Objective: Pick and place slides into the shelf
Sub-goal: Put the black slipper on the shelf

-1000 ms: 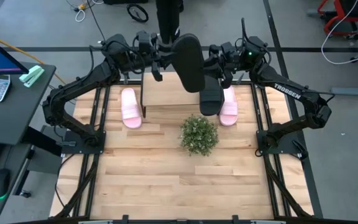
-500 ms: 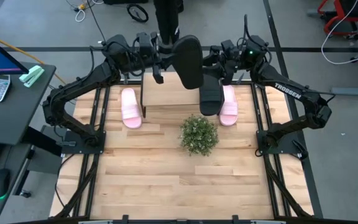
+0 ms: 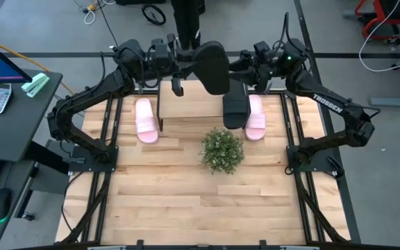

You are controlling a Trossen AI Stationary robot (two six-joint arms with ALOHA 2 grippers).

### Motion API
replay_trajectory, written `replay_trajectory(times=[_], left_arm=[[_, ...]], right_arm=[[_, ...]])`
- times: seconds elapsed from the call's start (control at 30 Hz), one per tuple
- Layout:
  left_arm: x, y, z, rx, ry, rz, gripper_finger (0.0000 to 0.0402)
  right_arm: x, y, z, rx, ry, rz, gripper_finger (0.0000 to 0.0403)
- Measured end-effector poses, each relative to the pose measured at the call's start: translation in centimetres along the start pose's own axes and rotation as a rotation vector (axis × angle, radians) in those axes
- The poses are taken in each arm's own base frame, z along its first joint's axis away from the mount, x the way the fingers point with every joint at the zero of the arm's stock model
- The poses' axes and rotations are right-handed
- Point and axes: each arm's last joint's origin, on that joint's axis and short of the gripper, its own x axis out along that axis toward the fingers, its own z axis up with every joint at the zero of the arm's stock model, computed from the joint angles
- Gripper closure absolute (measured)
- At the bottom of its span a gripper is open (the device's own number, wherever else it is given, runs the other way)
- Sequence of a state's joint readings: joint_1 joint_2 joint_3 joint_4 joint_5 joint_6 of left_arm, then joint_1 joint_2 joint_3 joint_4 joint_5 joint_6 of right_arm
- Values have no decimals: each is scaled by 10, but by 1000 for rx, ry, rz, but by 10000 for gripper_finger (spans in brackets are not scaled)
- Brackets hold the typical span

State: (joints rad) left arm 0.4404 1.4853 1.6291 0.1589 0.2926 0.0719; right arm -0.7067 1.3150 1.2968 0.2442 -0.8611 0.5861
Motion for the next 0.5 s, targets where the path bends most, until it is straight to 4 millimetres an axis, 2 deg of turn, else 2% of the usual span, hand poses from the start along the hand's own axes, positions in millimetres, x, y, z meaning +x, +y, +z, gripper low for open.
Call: replay_trajectory(times=[0.17,0.33,0.5], left_arm=[[0,0,0,18,1,4,310],[0,0,0,26,2,3,330],[0,1,-1,31,10,12,328]], right_arm=[[-1,3,1,36,-2,7,139],[-4,8,3,-2,-6,2,139],[-17,10,5,-12,-18,-103,139]])
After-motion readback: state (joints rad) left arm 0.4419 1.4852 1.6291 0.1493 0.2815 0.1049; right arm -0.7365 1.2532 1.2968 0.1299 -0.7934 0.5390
